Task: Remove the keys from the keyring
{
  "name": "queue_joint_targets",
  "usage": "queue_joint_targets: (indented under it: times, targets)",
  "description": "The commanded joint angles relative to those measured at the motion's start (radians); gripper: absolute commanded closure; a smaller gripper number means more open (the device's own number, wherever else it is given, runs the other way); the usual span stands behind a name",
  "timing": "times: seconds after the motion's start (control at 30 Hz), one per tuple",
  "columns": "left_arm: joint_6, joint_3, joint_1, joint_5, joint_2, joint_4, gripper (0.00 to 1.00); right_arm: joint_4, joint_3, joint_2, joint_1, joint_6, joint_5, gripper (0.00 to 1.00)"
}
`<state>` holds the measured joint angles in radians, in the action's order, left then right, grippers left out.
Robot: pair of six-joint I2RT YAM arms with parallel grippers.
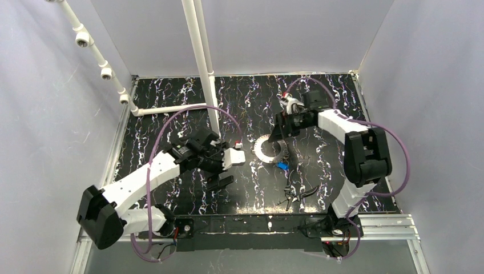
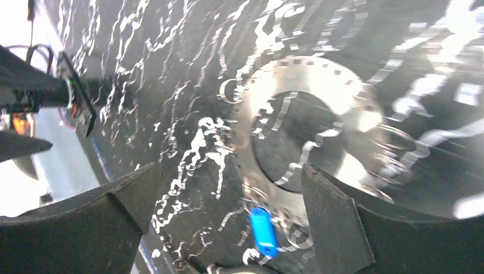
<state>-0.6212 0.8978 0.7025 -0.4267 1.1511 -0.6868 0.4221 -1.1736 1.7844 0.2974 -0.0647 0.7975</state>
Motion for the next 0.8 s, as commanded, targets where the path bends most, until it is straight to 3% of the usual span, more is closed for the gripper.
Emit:
queue_joint_targets:
  times: [0.0,0.23,0.4,0.5,0.57,0.63,0.77]
  targets:
    - [0.096,0.064,0.080,0.054,0.103,0.188,0.02,-0.009,0.004,-0.078,-0.125,-0.039,-0.041,0.00]
    - [0.192,0.212,0.154,0.115,0.301,0.315,0.11,-0.052,0.059,-0.130,-0.186,-0.057,-0.166,0.00]
    - [0.119,0.359,0.159,0.087,0.471,0.238,0.29,-0.050,0.049,-0.120,-0.187,-0.064,-0.202,0.00]
    - [0.128,0.487,0.155,0.162,0.596,0.171,0.44,-0.046,0.049,-0.104,-0.187,-0.067,-0.213,0.00]
    - [0.212,0.587,0.153,0.259,0.679,0.123,0.53,-0.048,0.051,-0.102,-0.188,-0.069,-0.222,0.00]
    - [0.311,0.674,0.151,0.356,0.740,0.097,0.53,-0.053,0.051,-0.101,-0.191,-0.065,-0.233,0.00]
    - [0.505,0.747,0.147,0.412,0.803,0.082,0.46,-0.057,0.049,-0.095,-0.199,-0.053,-0.250,0.00]
